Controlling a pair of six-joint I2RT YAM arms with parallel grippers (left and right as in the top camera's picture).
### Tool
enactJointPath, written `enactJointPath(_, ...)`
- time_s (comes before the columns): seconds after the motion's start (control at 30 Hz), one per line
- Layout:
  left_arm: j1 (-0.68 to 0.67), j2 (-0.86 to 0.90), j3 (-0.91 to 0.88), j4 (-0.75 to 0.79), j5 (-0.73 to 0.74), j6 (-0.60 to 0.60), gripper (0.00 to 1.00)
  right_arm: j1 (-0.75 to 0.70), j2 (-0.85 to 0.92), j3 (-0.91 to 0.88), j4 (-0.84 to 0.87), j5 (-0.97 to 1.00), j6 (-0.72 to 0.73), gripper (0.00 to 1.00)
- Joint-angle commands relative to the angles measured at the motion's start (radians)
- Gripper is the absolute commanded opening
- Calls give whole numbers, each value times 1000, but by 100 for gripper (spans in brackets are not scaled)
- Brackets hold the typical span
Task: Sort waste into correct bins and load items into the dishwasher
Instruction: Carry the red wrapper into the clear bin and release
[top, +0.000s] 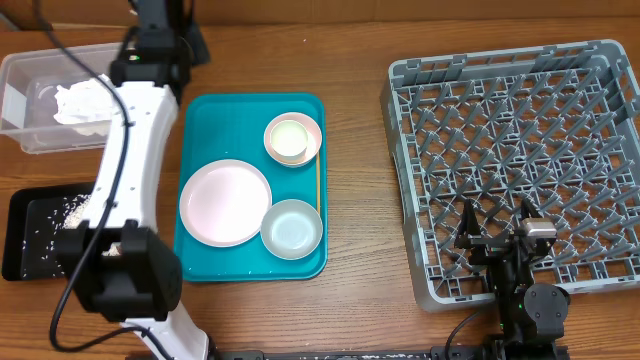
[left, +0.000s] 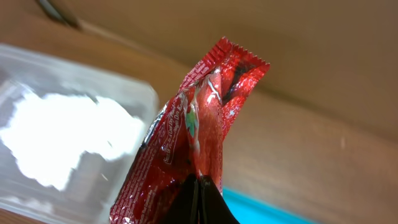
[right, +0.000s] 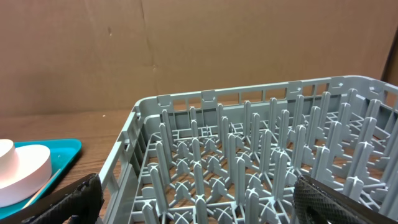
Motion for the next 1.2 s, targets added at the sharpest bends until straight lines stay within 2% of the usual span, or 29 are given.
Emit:
enactJointPath(0.0, 72, 13, 6, 18, -110, -8, 4, 5, -3, -10, 6, 5, 0, 100)
enactJointPath(0.23, 197, 96, 6, 61, -138, -9, 4, 5, -3, -10, 6, 5, 0, 100)
enactJointPath(0.27, 213, 114, 6, 61, -137, -9, 8, 5, -3, -10, 6, 5, 0, 100)
enactJointPath(0.3, 227, 131, 6, 61, -137, -9, 25, 5, -3, -10, 6, 5, 0, 100)
enactJointPath(0.33, 243, 151, 6, 62, -134, -10, 54, 5, -3, -10, 6, 5, 0, 100)
enactJointPath(0.37, 257, 171, 6, 63, -134, -10, 92, 5, -3, -10, 6, 5, 0, 100)
enactJointPath(0.4, 262, 179, 6, 62, -134, -10, 99, 5, -3, -10, 6, 5, 0, 100)
enactJointPath(0.67, 274, 151, 6, 56, -134, -14, 100, 5, -3, -10, 6, 5, 0, 100)
enactJointPath(0.9, 270, -49, 6, 48, -134, -112, 100, 5, -3, -10, 6, 5, 0, 100)
enactJointPath(1.0, 270, -142, 6, 35, -137, -119, 100, 5, -3, -10, 6, 5, 0, 100)
enactJointPath(1.07, 272, -201, 6, 19, -185, -119, 100, 5, -3, -10, 6, 6, 0, 100)
enactJointPath(1.17, 286, -274, 6, -28, -369, -122, 100, 5, -3, -10, 6, 5, 0, 100)
